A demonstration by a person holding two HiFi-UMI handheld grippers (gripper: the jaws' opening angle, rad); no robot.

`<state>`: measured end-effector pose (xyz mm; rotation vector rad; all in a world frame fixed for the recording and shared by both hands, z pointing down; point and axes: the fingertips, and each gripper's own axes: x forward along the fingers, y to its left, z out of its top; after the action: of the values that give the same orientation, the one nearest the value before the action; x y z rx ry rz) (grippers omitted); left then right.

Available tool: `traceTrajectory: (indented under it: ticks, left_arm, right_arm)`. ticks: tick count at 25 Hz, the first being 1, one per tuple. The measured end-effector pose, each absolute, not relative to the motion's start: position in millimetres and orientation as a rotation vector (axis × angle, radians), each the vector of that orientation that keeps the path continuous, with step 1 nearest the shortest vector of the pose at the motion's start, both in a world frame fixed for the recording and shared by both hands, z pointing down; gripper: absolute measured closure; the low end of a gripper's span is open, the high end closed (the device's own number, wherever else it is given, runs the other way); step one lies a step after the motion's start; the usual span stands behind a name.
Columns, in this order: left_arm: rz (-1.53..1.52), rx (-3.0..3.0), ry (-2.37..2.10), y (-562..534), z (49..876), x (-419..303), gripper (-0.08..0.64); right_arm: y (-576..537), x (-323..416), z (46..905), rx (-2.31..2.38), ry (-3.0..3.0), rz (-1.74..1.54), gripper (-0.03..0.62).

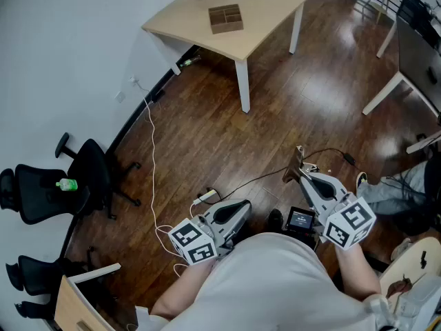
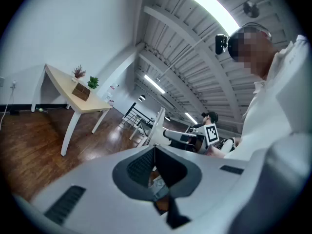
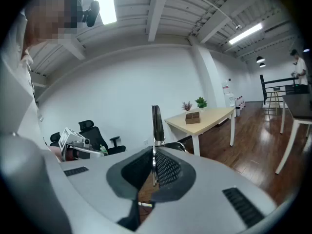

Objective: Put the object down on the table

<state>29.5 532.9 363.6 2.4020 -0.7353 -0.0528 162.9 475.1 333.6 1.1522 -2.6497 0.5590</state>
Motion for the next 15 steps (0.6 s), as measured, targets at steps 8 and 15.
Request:
traceTrajectory:
  ticks: [8, 15]
  left_arm:
    - [-0.06, 2.395, -0.734, 530, 369, 2, 0.558]
    - [-0.081, 2.386, -0.708, 526, 372, -27, 0.558]
  right_arm:
    - [472, 142, 338, 1.188, -2.637, 0.56, 0.586]
    - [469, 115, 337, 1.227, -2.622, 0.54, 0.586]
